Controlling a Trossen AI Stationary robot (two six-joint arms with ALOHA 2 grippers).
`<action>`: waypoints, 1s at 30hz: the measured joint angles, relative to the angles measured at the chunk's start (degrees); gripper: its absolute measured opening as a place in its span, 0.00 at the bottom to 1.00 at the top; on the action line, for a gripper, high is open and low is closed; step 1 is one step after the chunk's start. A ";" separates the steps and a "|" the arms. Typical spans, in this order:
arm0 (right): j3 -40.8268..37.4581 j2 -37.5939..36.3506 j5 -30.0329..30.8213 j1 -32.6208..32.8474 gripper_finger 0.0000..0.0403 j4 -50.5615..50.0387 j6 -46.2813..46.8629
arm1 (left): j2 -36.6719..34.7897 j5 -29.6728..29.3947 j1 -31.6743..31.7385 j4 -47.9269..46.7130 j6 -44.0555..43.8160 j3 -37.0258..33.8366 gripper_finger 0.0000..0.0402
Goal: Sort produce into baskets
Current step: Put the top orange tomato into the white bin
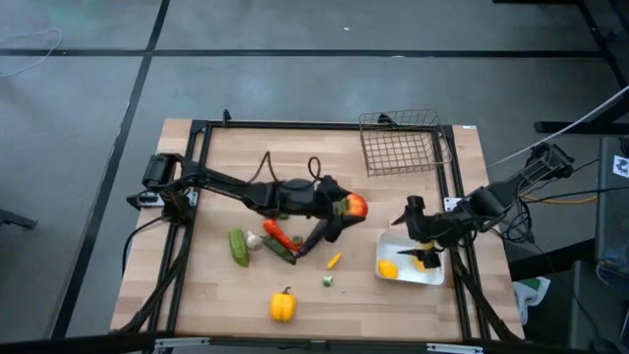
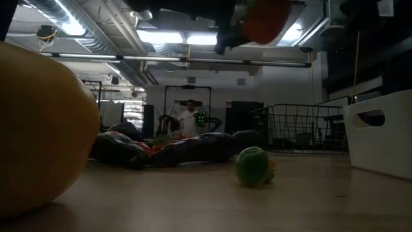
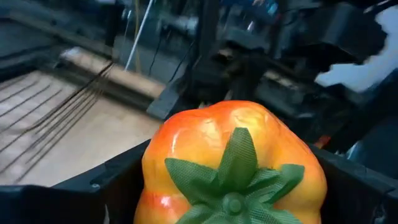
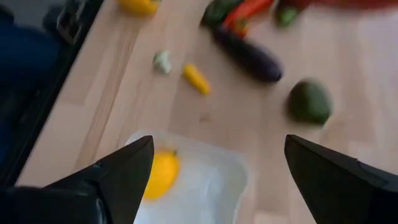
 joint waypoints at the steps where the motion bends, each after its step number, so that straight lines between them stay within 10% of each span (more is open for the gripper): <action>1: 0.45 -0.53 1.20 0.02 0.89 0.54 -1.04 | 0.90 -0.69 -0.59 2.13 -0.11 0.00 0.88; 30: 4.73 -1.96 9.23 0.00 0.89 1.29 -7.37 | 34.98 -5.25 -5.58 9.68 -8.17 28.41 0.88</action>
